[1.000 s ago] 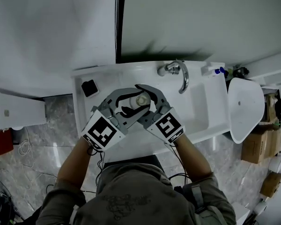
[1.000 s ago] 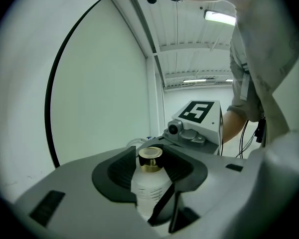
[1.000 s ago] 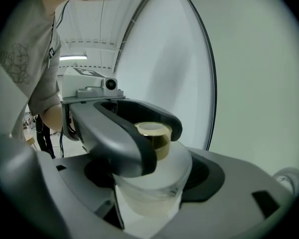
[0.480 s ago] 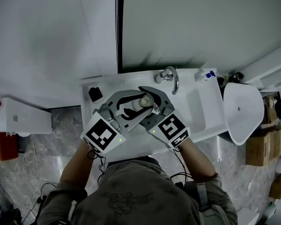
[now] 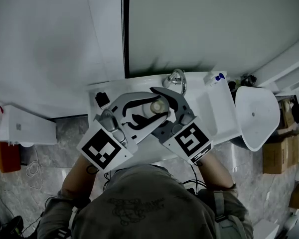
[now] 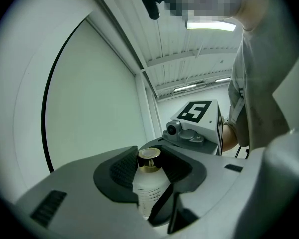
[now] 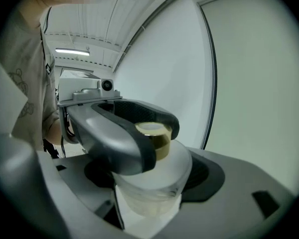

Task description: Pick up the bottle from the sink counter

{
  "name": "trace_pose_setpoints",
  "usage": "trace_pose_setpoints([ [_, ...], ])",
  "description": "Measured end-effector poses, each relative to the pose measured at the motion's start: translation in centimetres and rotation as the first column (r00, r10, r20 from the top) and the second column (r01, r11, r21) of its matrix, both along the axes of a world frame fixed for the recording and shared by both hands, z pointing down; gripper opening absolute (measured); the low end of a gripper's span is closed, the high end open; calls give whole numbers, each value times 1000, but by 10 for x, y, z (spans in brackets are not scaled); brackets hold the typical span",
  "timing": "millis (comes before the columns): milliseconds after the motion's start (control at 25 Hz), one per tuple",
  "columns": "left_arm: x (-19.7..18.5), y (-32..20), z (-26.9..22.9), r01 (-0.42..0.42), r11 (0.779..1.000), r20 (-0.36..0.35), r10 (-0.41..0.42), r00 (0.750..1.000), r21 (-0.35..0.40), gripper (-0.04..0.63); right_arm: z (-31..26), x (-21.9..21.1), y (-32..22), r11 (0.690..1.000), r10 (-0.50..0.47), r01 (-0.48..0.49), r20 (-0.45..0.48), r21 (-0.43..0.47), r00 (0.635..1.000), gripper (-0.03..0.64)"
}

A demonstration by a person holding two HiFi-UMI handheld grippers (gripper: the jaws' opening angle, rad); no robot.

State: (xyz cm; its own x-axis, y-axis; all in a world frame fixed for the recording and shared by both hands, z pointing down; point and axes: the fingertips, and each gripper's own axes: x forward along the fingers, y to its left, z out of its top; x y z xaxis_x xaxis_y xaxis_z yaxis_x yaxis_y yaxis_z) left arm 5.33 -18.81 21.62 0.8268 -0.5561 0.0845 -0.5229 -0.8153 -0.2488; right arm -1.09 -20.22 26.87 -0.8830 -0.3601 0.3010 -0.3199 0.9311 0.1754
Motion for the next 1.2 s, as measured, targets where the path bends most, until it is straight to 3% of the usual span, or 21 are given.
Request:
trace_pose_setpoints([
  [160,-1,0,-5,6,1000,11,-6,1000,8,156,-6,0,1,1000,-3,3,3,3,1000,330],
  [720,-2,2,34,40,990,-74,-51,996,-138,156,39,1,10,993,-31,25,-50,-113,998,330],
  [960,-9,41,58,51,979,-81,-68,994,-196,156,63,-5,51,988,-30,20,-63,-152,998,330],
  [1200,-7,44,78,39,975,-83,-59,995,-219,156,83,-3,56,980,-28,13,-70,-198,997,330],
])
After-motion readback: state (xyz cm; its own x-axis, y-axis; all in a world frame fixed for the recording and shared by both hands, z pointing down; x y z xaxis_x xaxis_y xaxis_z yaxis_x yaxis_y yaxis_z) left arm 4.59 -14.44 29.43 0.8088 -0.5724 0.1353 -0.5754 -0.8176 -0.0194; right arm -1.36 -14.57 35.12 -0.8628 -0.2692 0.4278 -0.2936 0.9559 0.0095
